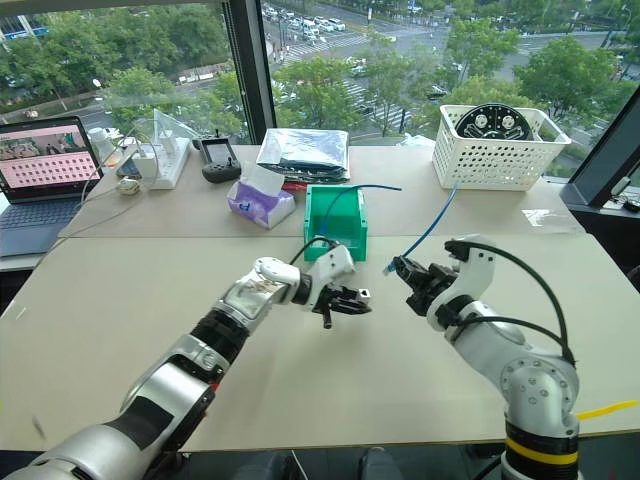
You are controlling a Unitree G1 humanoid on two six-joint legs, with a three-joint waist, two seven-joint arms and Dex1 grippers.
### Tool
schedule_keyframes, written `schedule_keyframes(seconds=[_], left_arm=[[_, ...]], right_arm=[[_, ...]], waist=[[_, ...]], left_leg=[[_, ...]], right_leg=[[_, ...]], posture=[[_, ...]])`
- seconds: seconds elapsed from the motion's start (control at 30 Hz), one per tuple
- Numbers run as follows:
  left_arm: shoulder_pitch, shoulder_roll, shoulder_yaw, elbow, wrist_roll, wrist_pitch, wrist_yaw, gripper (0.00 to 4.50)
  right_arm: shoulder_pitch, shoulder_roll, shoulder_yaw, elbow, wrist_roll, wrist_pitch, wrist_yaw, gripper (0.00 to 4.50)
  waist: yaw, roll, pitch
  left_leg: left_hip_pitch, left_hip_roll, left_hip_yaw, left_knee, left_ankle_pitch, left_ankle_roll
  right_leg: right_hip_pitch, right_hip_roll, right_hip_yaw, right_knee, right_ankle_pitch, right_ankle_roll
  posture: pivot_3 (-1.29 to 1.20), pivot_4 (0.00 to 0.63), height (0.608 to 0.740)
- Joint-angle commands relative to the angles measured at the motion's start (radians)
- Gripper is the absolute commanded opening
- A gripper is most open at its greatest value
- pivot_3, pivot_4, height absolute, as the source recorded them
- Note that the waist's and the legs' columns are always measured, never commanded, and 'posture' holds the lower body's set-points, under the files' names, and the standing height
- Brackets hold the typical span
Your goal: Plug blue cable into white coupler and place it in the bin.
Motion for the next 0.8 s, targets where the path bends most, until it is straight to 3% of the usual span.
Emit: schedule_keyframes(seconds=[0.03,0.3,0.8], left_arm=[[-0.028,-0.051,-0.034,0.029,0.071,0.030,0.083,0.67],[-0.021,-0.110,-0.033,0.011,0.112,0.092,0.151,0.67],[-0.038,-0.129,0.002,0.002,0.094,0.137,0.161,0.67]], right_arm=[[0.025,0.043,0.026,-0.083,-0.052,-0.038,-0.064,0.00],[0.058,0.092,0.043,-0.096,-0.113,-0.047,-0.106,0.00],[0.126,0.125,0.070,-0.028,-0.204,-0.066,0.011,0.00]], waist=[[-0.001,0.000,0.000],[0.006,0.000,0.000],[0.008,0.000,0.000]], left_leg=[[0.000,0.000,0.000,0.000,0.000,0.000],[0.000,0.000,0.000,0.002,0.000,0.000],[0.001,0.000,0.000,0.002,0.000,0.000]], right_leg=[[0.000,0.000,0.000,0.000,0.000,0.000],[0.001,0.000,0.000,0.000,0.000,0.003],[0.001,0.000,0.000,0.001,0.000,0.002]], posture=[[0.00,0.150,0.734],[0.00,0.150,0.734],[0.00,0.150,0.734]])
